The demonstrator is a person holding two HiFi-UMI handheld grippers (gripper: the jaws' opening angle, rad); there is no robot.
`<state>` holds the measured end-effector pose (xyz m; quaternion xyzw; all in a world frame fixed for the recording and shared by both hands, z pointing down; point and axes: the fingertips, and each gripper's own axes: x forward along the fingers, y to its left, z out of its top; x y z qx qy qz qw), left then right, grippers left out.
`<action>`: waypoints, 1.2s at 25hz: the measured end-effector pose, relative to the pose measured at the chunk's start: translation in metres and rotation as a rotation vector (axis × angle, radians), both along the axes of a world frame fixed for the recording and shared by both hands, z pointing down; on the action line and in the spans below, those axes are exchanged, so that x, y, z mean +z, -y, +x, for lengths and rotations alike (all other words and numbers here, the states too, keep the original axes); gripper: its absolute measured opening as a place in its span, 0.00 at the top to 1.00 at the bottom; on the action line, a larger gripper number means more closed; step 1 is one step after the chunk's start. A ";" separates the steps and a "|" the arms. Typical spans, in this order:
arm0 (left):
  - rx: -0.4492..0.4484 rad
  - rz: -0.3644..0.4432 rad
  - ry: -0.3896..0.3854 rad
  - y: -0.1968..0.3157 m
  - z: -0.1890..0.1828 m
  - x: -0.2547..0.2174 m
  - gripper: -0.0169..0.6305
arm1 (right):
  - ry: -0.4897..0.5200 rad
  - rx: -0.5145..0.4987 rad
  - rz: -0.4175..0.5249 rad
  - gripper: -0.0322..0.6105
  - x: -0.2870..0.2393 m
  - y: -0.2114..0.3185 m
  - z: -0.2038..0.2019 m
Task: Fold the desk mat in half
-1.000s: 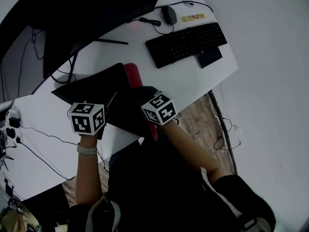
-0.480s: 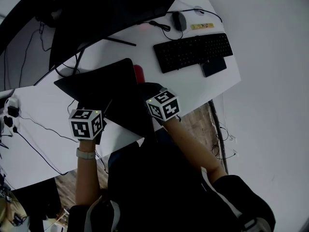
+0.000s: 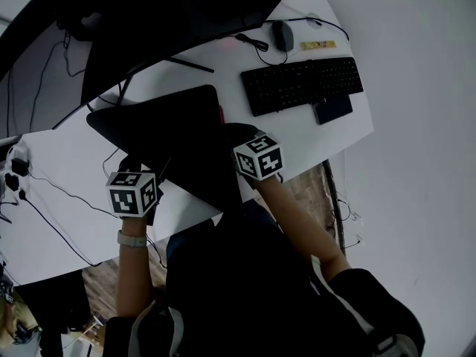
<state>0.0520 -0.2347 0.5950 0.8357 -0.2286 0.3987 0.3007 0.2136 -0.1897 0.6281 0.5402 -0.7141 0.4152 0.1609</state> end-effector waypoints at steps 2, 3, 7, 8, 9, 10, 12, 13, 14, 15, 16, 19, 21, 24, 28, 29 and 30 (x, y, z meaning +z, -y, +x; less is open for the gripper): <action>-0.004 -0.003 0.000 0.000 0.000 0.001 0.51 | -0.002 0.011 -0.007 0.90 0.003 0.000 0.004; -0.005 -0.004 0.000 0.001 0.000 0.001 0.51 | -0.002 0.018 -0.010 0.90 0.004 0.000 0.006; 0.003 -0.002 0.001 0.000 0.003 0.002 0.51 | -0.005 0.038 -0.018 0.90 0.007 0.002 0.012; 0.004 -0.001 0.002 0.000 0.004 0.003 0.51 | -0.007 0.041 -0.018 0.90 0.008 0.002 0.013; 0.003 -0.001 0.001 0.000 0.004 0.003 0.51 | -0.008 0.046 -0.019 0.90 0.008 0.003 0.015; 0.003 -0.001 0.001 0.000 0.005 0.003 0.51 | -0.009 0.051 -0.020 0.90 0.009 0.004 0.016; 0.002 0.000 0.000 0.000 0.005 0.003 0.51 | -0.013 0.063 -0.021 0.90 0.010 0.005 0.018; 0.001 0.001 0.000 0.000 0.005 0.003 0.51 | -0.016 0.070 -0.021 0.90 0.011 0.005 0.020; 0.000 0.001 0.000 -0.001 0.004 0.002 0.51 | -0.019 0.078 -0.021 0.90 0.011 0.006 0.021; -0.001 0.001 -0.001 -0.001 0.004 0.003 0.51 | -0.020 0.085 -0.022 0.90 0.012 0.007 0.023; -0.003 0.001 -0.001 -0.001 0.003 0.003 0.51 | -0.021 0.090 -0.024 0.90 0.013 0.008 0.024; -0.010 0.001 0.000 -0.002 0.000 0.003 0.51 | -0.019 0.090 -0.038 0.90 0.016 0.010 0.025; -0.011 0.001 0.000 -0.003 -0.001 0.003 0.51 | -0.020 0.085 -0.045 0.90 0.018 0.010 0.024; -0.013 0.001 -0.001 -0.004 -0.002 0.003 0.51 | -0.013 0.087 -0.052 0.90 0.020 0.010 0.024; -0.015 0.002 -0.003 -0.006 -0.004 0.003 0.51 | -0.002 0.104 -0.059 0.87 0.024 0.007 0.026; -0.016 0.003 -0.004 -0.007 -0.004 0.004 0.51 | -0.001 0.107 -0.058 0.85 0.025 0.007 0.026; -0.017 0.003 -0.005 -0.007 -0.004 0.004 0.51 | 0.003 0.109 -0.056 0.82 0.025 0.007 0.027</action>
